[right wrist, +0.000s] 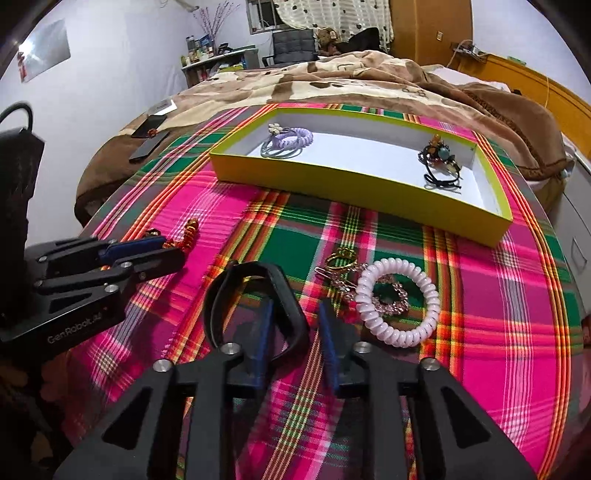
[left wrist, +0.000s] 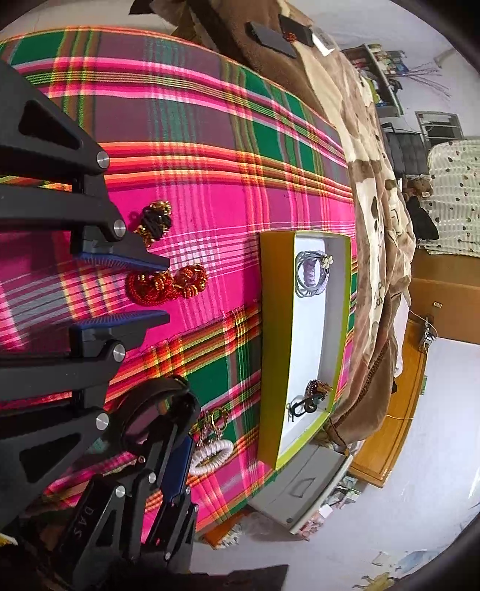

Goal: Organize jewelry
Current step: 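Grasp the red earrings with the left tool while the right tool grasps the black band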

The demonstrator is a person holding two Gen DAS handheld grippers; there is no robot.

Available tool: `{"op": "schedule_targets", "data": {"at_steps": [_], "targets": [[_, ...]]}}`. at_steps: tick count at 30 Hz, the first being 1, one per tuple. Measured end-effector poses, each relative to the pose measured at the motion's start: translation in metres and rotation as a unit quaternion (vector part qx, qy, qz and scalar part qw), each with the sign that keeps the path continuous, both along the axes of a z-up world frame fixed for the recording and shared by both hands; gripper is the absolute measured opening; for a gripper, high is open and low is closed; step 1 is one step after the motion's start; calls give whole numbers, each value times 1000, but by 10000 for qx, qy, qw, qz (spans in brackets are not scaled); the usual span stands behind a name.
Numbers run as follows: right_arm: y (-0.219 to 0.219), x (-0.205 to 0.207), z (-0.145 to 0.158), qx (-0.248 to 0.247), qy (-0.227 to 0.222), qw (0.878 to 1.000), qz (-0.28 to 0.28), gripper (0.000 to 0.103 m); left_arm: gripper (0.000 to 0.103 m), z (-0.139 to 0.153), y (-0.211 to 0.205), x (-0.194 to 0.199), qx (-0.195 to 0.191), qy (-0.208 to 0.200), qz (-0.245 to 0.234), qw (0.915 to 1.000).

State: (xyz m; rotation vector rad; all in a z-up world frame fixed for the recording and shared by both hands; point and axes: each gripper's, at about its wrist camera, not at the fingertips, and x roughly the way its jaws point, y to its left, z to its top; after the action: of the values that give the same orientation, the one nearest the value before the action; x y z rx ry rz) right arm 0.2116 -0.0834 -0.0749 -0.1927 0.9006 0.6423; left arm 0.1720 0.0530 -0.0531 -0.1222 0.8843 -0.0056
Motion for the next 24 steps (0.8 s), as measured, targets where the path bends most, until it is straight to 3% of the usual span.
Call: {"op": "schedule_targets", "data": {"at_steps": [7,13,24], "targets": [[-8,-8,4,42,-96,9998,-164,12,19,-1,-5,2,259,65,-35,9996],[-27,-25,4,170,-49,9991,-385,12,17,2,-9,-9,153,8,-210,9997],[-62,-41,23,582,-163,9946,-842,13,17,24,-23,-39,-182,-493,-454,9976]]}}
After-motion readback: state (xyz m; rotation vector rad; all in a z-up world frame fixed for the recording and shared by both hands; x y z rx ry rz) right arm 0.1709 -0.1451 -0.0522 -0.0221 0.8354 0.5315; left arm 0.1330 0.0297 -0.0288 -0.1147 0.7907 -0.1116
